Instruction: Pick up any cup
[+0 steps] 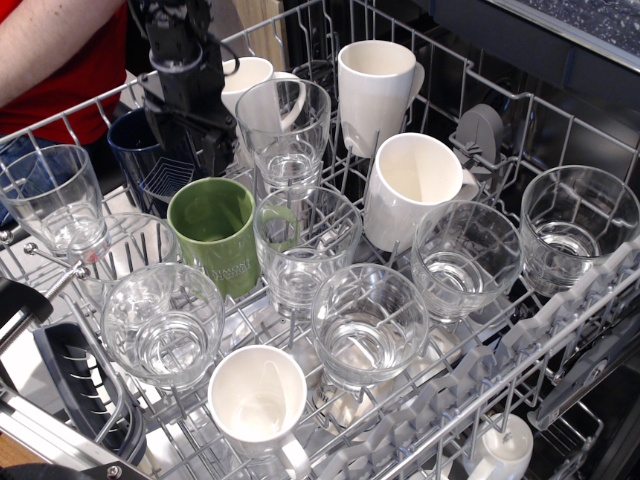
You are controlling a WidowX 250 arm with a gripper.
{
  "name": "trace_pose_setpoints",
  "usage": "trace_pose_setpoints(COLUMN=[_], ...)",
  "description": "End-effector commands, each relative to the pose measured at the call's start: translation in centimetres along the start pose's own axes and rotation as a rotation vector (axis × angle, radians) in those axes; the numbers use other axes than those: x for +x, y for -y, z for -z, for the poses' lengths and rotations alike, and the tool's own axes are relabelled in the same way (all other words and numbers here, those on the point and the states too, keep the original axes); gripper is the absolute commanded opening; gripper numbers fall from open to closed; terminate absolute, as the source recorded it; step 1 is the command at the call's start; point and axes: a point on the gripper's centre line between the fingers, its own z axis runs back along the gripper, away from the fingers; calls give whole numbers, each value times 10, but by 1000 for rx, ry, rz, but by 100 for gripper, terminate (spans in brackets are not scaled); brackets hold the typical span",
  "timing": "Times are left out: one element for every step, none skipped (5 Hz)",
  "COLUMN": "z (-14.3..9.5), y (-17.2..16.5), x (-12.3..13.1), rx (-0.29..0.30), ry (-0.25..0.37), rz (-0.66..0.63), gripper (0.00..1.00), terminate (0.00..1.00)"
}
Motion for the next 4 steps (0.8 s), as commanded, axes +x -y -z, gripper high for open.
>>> trace_pose_setpoints(z=[14,29,41,55], y=[-20,-23,-24,-25], x=[16,16,15,13], rx=[71,53,34,36], ry=[2,-13,-24,-32], rz=[-80,-122,-128,-129], gripper=[100,100,100,100], terminate=[0,0,0,0])
